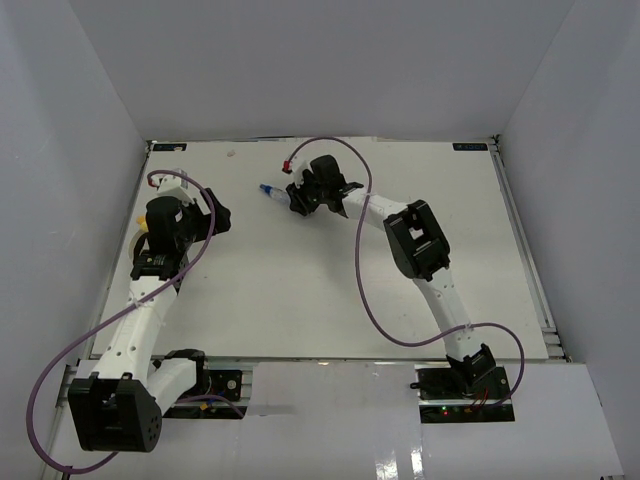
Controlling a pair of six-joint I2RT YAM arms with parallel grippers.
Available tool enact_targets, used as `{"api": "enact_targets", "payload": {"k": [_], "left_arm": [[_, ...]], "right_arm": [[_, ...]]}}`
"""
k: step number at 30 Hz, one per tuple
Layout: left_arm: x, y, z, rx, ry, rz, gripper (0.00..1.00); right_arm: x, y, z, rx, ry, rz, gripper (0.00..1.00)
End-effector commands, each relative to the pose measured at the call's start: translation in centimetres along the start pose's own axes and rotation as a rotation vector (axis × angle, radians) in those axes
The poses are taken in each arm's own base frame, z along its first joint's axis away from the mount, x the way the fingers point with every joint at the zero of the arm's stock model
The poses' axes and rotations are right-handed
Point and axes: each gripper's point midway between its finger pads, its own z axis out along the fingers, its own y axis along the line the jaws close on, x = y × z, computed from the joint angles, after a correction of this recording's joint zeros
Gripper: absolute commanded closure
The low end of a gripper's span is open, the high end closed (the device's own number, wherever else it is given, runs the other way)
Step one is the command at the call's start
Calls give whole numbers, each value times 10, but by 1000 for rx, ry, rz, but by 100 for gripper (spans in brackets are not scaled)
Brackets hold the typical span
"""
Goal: Sort the stationery into containers
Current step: Pick up the stationery from the center of the board.
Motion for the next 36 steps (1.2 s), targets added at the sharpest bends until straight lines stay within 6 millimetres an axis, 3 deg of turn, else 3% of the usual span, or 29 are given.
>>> {"api": "enact_targets", "payload": {"k": [1, 3, 5, 6, 7, 8, 9, 10, 11, 12, 13, 14, 15, 16, 17, 19, 22, 26, 32, 36], "left_arm": [[5, -6, 0, 30, 20, -20, 2], [7, -12, 1, 53, 37, -55, 2], [13, -19, 4, 83, 69, -90, 2], [18, -29, 3, 132, 101, -135, 2], [22, -35, 3, 161, 123, -159, 2], [29, -45, 2, 208, 165, -203, 2], [33, -50, 0, 230, 186, -224, 2], [36, -53, -1, 247, 203, -246, 2], [39, -56, -2, 260, 217, -263, 2], [42, -61, -5, 285, 238, -291, 2], [46, -63, -7, 293, 251, -301, 2], [47, -65, -8, 303, 258, -310, 2], [47, -69, -12, 320, 266, -331, 2], [49, -71, -13, 325, 275, -343, 2], [51, -73, -14, 333, 283, -352, 2], [54, -78, -16, 345, 304, -378, 2], [61, -89, -18, 371, 344, -409, 3], [64, -117, -22, 414, 364, -397, 5], [50, -149, -23, 462, 341, -400, 9], [36, -164, -28, 509, 302, -410, 13]], "right_arm": [[-5, 10, -29, 13, -7, -3, 89], [-6, 16, -40, 15, -35, 8, 92], [6, 31, -65, 9, -32, 48, 92], [-20, 33, -82, 20, -114, 29, 92], [11, 46, -90, 7, -71, 60, 92], [12, 52, -98, 7, -83, 86, 92], [-9, 56, -116, 14, -146, 73, 92], [17, 67, -123, 4, -107, 96, 92], [18, 74, -131, 0, -118, 115, 92], [2, 78, -145, -1, -179, 108, 92], [21, 91, -152, -25, -155, 145, 92], [21, 97, -158, -35, -169, 153, 92], [6, 100, -170, -36, -226, 140, 92], [19, 110, -175, -51, -213, 143, 92], [18, 116, -180, -62, -226, 162, 92], [2, 125, -195, -77, -295, 160, 92], [-6, 140, -214, -108, -351, 168, 92], [-28, 155, -241, -151, -466, 157, 92], [-50, 165, -264, -181, -557, 142, 92], [-54, 170, -269, -193, -570, 137, 92]]}}
